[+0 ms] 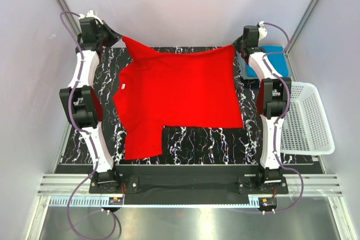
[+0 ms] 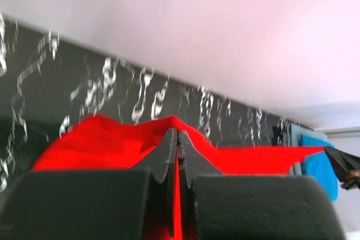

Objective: Fold and stack the t-shirts
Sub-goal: Fold the tshirt

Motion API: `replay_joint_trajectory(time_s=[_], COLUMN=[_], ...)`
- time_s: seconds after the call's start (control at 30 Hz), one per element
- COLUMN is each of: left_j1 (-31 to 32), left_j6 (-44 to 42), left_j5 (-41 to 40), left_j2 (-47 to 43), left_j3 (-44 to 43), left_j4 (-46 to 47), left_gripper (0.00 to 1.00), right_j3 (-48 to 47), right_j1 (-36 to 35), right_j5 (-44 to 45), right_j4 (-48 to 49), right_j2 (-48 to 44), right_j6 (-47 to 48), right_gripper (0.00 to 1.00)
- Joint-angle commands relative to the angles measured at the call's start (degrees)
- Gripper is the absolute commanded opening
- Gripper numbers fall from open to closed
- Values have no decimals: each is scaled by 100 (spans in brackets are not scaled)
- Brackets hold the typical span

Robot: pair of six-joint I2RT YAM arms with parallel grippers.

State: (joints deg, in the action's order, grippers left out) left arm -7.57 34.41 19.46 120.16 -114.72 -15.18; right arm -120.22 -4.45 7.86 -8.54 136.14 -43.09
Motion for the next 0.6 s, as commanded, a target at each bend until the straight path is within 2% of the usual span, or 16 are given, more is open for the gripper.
replay_joint_trajectory(time_s=[0.0,0.37,0.57], left_j1=[-51,-139,-227], left_j6=[92,-444,-637], left_j5=[198,-294,-276], left_j2=[-431,-792,-924], left_j3=[388,459,590], left_j4=[-168,-1961,-2700], left_gripper=[0,0,0], right_j3=[288,842,1695], right_j1=[14,23,14], right_j5=[-232,-390,-540], right_j4=[229,-543,-438], right_j2=[-403,-816,-1352], right_j6=[38,249,266], right_gripper=[0,0,0])
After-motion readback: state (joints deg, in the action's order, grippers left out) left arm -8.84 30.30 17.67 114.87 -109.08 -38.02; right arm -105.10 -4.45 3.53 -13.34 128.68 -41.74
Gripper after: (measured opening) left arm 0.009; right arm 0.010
